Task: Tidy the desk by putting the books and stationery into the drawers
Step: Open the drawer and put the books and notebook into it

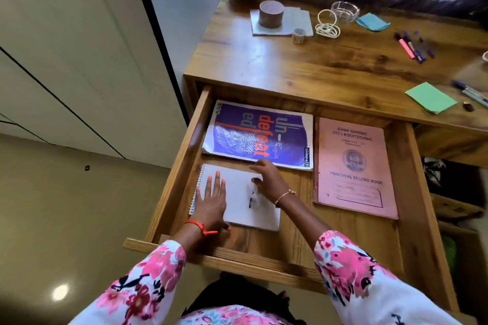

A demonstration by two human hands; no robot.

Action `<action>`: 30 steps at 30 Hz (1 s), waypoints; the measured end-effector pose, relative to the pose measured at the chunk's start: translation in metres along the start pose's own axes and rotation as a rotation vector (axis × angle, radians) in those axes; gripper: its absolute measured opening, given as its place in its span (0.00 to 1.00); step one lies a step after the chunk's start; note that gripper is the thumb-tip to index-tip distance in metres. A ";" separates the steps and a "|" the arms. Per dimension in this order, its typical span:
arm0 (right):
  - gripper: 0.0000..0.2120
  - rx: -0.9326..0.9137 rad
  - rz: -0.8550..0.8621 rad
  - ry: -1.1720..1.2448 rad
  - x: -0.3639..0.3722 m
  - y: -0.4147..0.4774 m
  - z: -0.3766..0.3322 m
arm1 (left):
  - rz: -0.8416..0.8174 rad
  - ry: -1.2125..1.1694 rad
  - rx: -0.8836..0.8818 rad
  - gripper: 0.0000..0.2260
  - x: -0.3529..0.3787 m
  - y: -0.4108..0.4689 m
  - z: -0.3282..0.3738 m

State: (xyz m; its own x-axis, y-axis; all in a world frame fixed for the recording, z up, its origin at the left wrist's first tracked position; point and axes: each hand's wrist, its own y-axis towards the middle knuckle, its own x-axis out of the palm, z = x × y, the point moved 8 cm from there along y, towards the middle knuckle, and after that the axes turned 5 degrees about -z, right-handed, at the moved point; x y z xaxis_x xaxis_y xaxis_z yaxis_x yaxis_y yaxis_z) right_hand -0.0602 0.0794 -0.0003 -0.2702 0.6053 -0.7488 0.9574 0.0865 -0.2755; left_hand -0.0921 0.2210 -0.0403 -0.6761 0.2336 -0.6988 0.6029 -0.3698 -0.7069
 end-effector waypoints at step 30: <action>0.40 -0.004 -0.271 -0.212 0.032 -0.037 0.041 | 0.019 -0.089 -0.022 0.51 -0.005 0.009 -0.014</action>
State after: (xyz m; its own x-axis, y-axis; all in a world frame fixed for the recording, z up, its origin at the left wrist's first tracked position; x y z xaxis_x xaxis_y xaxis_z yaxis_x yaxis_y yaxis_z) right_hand -0.1081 0.0628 -0.0390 -0.5299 0.3821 -0.7571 0.8480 0.2250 -0.4800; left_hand -0.0774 0.2293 -0.0447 -0.6988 0.1458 -0.7003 0.6243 -0.3535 -0.6966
